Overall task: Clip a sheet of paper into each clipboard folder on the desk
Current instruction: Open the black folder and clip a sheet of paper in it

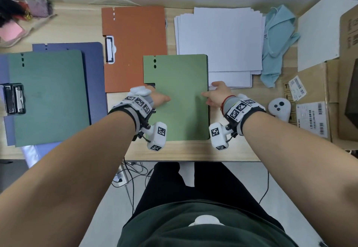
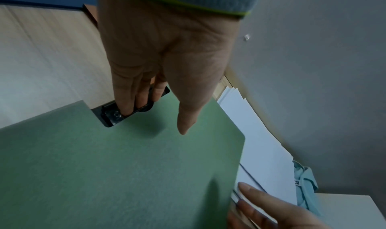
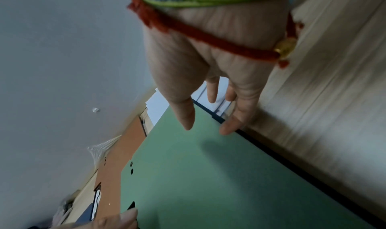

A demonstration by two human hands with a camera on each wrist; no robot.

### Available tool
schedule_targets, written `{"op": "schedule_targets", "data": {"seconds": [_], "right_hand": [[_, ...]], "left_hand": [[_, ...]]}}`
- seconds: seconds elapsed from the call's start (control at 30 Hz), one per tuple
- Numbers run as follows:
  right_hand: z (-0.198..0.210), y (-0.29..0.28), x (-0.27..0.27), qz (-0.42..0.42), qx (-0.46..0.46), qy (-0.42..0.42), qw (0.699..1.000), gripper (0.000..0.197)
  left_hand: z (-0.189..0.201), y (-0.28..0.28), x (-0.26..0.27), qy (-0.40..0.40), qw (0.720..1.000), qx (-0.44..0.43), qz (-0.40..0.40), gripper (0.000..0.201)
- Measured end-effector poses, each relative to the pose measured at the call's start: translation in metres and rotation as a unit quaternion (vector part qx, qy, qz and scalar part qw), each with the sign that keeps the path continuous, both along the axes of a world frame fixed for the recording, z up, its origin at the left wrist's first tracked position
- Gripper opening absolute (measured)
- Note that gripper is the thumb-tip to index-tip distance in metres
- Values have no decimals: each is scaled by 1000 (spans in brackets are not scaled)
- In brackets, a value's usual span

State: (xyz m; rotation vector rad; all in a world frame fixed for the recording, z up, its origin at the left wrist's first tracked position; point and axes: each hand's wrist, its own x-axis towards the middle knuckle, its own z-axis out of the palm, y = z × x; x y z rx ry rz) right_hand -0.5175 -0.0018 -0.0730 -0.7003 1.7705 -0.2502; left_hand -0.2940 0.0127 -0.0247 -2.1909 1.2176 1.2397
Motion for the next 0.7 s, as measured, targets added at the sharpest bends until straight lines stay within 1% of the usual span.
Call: {"op": "schedule_targets", "data": {"seconds": [0.03,0.07,0.13,0.17,0.23,0.3,0.37,0.4,0.47,0.5,0.53,0.6,0.63,0.67,0.7], "right_hand": [[1,0,-2,-1,-4,-5,1000,76],[5,-1,-2,-3,-14,-20,1000,71],[18,-5,-2,-3,-28,-64,998,45],[26,-9,-1,3,-28,-85,996,41],[48,-17,5,22,-26,-134,990,52],[72,-26,16,42,-21,-204,978,64],[95,-32,36,97,-27,-248,964,72],[103,-34,43,122,-30,-257,958,72],[109,-38,58,151,-33,-254,955,72],[111,-39,67,165,-33,-249,954,72],[112,-39,78,180,-33,-246,952,71],[116,-38,97,204,-34,-232,951,68],[113,-39,105,208,-33,-220,952,64],[110,-39,109,206,-30,-206,956,59],[103,-40,110,211,-26,-187,959,55]], "left_hand": [[-1,0,3,-2,1000,1,-1,64],[-1,1,7,-3,1000,4,4,69],[2,1,11,-7,1000,-5,9,82],[3,1,12,4,1000,-7,14,92],[10,-2,11,37,998,-28,35,116],[30,-9,8,70,993,-58,77,135],[61,-14,8,84,984,-97,125,146],[70,-18,6,97,979,-115,137,147],[88,-23,2,129,968,-144,160,138],[97,-24,4,143,963,-161,165,127],[105,-25,8,151,959,-176,163,113],[107,-29,22,147,954,-217,143,70],[108,-31,32,128,951,-249,133,47],[108,-33,40,92,952,-269,113,31],[107,-35,47,60,953,-282,98,29]]}}
